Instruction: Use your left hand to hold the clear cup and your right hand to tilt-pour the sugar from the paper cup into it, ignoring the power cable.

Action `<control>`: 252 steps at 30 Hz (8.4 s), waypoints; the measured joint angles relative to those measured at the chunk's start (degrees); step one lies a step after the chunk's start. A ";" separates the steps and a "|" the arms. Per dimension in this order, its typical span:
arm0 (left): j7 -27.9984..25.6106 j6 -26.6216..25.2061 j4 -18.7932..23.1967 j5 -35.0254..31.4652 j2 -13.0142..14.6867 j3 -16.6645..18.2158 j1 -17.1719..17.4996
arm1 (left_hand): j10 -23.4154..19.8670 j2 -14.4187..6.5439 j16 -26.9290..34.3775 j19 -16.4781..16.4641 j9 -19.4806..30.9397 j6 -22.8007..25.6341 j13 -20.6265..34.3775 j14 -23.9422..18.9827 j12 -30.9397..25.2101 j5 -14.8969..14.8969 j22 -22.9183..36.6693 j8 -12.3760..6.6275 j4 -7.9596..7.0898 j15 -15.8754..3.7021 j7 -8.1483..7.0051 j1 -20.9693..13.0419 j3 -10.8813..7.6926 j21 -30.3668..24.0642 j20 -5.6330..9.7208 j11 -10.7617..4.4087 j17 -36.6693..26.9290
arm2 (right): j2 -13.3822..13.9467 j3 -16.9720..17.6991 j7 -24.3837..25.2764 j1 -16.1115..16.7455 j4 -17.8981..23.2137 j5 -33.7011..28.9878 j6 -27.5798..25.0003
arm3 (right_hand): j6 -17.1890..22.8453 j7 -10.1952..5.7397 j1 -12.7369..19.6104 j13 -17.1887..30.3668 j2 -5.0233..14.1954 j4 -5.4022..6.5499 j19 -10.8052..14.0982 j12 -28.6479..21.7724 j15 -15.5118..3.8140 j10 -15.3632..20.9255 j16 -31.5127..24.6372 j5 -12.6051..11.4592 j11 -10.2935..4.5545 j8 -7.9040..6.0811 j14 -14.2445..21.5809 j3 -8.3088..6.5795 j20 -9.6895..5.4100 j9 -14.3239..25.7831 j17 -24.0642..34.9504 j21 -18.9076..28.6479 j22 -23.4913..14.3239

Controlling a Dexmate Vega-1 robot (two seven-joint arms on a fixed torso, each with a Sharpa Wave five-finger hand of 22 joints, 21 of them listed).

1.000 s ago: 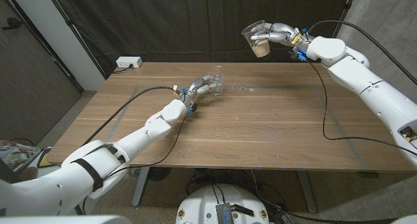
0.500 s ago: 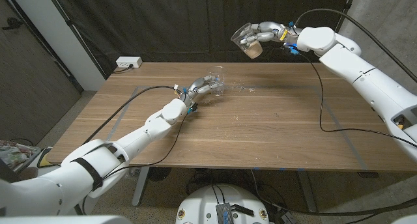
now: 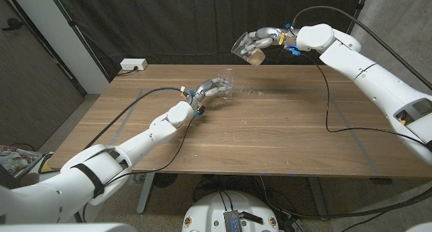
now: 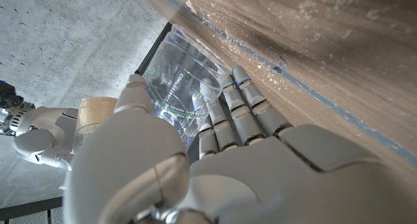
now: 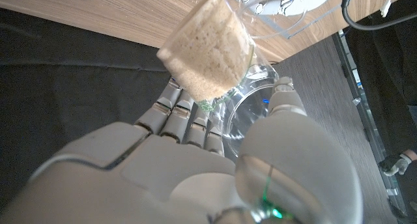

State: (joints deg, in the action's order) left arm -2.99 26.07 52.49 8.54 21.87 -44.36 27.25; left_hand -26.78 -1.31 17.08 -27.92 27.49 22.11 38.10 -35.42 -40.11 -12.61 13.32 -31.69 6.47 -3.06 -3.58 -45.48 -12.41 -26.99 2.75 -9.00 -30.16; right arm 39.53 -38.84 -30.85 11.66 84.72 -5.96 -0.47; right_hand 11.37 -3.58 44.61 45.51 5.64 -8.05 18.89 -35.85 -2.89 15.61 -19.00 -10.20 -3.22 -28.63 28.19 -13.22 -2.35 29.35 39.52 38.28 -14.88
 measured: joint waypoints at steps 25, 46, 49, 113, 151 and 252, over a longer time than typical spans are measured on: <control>-0.07 -1.09 1.87 -0.16 1.01 -0.47 0.23 | -0.14 -0.01 -0.44 0.00 0.00 0.00 0.01 -0.31 0.04 0.44 -0.29 0.00 -0.08 -0.32 0.00 -0.01 0.08 -0.45 0.00 -0.12 -0.26 | -2.75 -4.04 -5.40 -2.93 1.78 -10.48 0.13 | -0.03 0.02 -0.78 0.29 -0.34 0.22 0.00 0.44 0.11 0.59 0.00 0.01 -0.59 0.01 0.70 -0.08 0.00 -0.17 0.01 0.29 0.54; 0.95 3.07 -3.31 -1.71 -0.44 -1.61 -2.03 | -0.16 -0.23 -1.00 0.21 0.00 0.21 0.00 -0.31 0.26 0.46 -0.28 0.01 0.09 -0.32 -0.22 -0.23 0.24 -0.44 -0.21 -0.13 -0.80 | -5.01 -5.90 -6.30 -3.12 2.21 -17.90 1.85 | 0.71 -0.30 -0.93 0.60 -0.47 0.46 0.00 0.88 0.12 1.52 0.00 0.22 -0.91 0.16 0.70 -0.32 0.00 -0.25 -0.24 0.51 0.79; 0.95 3.64 -3.61 -1.97 -0.45 -1.71 -2.06 | -0.15 -0.23 -1.00 0.21 0.00 0.20 -0.01 -0.31 0.26 0.46 -0.28 0.01 0.09 -0.32 -0.21 -0.23 0.24 -0.78 -0.21 -0.13 -0.80 | -5.30 -5.95 -6.38 -3.12 2.09 -18.56 2.00 | 0.71 -0.31 -1.03 0.60 -0.37 0.46 0.00 0.88 0.12 1.52 0.00 0.00 -0.91 0.16 0.70 -0.32 0.00 -0.25 -0.24 0.51 1.01; -4.88 -0.47 12.89 -1.84 11.82 -0.27 5.25 | -0.53 -0.45 -1.66 0.73 -0.13 0.50 -0.17 -0.72 0.26 0.89 -0.27 -0.55 -0.70 -0.53 -0.51 -0.42 1.04 -1.50 -0.11 -0.29 -1.85 | -8.25 -7.76 -7.86 -3.55 3.50 -28.04 1.41 | 1.62 -0.81 -1.98 1.10 -0.01 0.52 -0.41 1.56 -0.07 2.74 0.01 0.00 -1.09 0.74 1.49 -0.74 0.00 -0.25 -0.24 0.78 1.85; -3.52 1.25 6.82 -3.69 10.19 -1.51 1.22 | -0.93 -1.15 -2.06 0.72 -0.24 0.81 -0.26 -1.24 0.43 0.94 -0.54 -0.70 -0.76 -0.43 -0.20 -0.51 1.09 -1.84 -0.11 -0.29 -2.12 | -8.60 -8.95 -9.16 -3.52 5.19 -37.31 2.19 | 2.17 -0.73 -1.72 1.63 0.19 0.37 -1.24 2.21 -0.07 3.15 0.01 0.16 -1.51 1.05 1.49 -0.86 0.19 -0.28 -0.09 0.78 2.38; 3.59 19.21 -29.96 -6.25 -6.50 -2.32 -10.75 | -1.55 -2.02 -3.10 0.72 0.02 1.09 -0.04 -2.05 0.15 1.11 -0.80 -1.59 -0.52 -0.64 -0.49 -2.06 1.34 -2.94 -0.10 -0.28 -3.18 | -14.15 -16.71 -19.47 -5.16 4.45 -62.12 2.42 | 3.10 -0.23 -2.36 2.71 0.66 0.45 -1.53 3.10 0.02 4.37 0.05 0.01 -1.72 1.01 2.43 -1.43 -0.11 0.02 0.43 0.78 3.17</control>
State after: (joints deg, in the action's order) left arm 0.60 45.28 22.53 2.29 15.37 -46.69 16.49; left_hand -28.33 -3.33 13.97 -27.20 27.51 23.21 38.06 -37.47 -39.96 -11.50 12.52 -33.29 5.95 -3.69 -4.07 -47.53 -11.08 -29.93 2.65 -9.28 -33.34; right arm 25.37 -55.55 -50.32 6.50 89.18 -68.08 1.94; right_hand 14.47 -3.81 42.25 48.21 6.29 -7.60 17.36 -32.75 -2.87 19.98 -18.95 -10.18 -4.94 -27.62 30.63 -14.65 -2.46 29.36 39.95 39.06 -11.71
